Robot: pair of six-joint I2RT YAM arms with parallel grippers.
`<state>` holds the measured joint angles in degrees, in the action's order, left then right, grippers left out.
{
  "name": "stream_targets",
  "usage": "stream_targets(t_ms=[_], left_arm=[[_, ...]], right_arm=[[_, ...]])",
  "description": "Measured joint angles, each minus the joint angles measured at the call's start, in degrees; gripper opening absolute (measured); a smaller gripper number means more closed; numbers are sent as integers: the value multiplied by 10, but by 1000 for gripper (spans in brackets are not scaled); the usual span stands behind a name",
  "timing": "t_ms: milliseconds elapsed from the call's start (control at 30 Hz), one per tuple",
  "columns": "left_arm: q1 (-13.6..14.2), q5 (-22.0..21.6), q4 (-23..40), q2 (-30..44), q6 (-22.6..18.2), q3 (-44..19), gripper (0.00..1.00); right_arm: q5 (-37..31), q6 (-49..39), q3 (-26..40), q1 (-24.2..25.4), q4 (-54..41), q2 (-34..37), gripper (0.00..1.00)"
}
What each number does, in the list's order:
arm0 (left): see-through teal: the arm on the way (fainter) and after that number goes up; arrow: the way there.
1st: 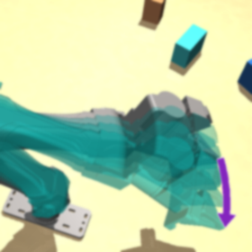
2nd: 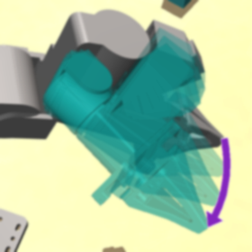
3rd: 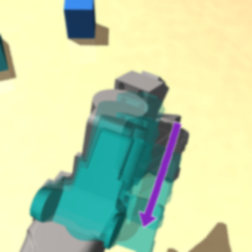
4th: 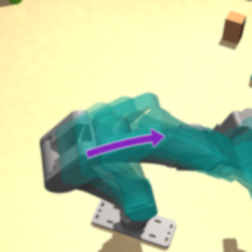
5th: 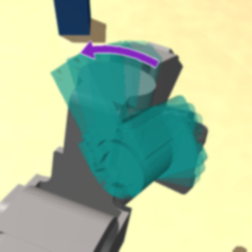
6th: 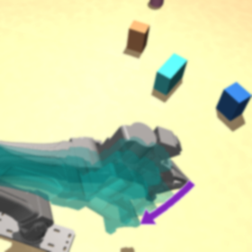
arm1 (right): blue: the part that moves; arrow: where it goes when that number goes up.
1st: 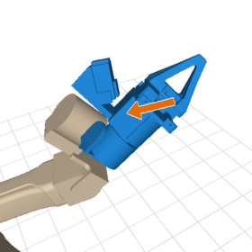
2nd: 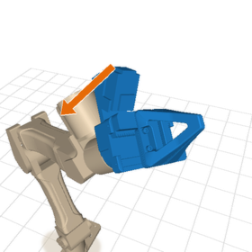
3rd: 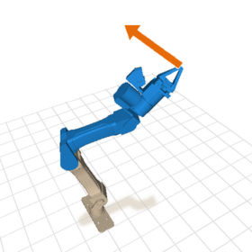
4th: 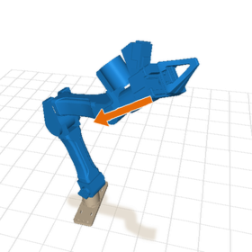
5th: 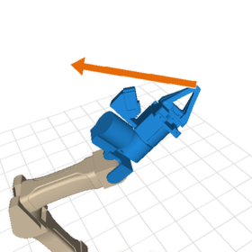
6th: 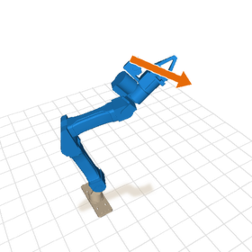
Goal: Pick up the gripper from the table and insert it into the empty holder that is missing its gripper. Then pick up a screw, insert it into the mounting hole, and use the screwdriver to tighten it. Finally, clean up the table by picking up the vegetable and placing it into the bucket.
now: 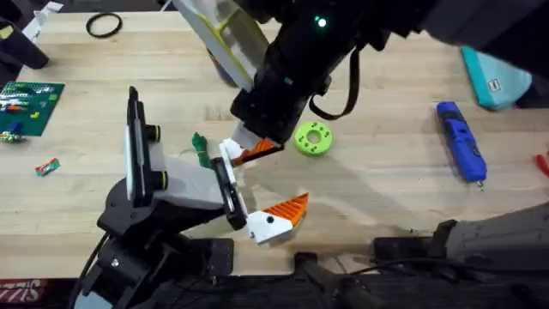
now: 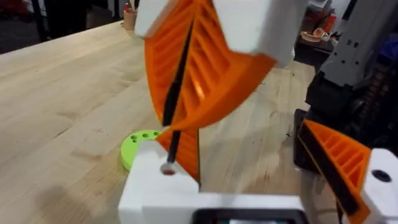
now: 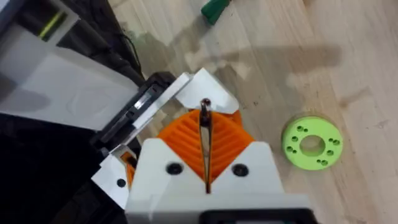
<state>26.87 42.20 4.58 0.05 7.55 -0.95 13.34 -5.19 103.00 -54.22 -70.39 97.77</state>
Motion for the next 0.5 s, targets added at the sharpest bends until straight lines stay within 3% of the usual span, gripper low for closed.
stream_targets(t_ms=[500], left_arm=[[0, 0, 0, 0, 2, 0, 982]], right_arm=[[0, 0, 0, 0, -2, 20, 9]])
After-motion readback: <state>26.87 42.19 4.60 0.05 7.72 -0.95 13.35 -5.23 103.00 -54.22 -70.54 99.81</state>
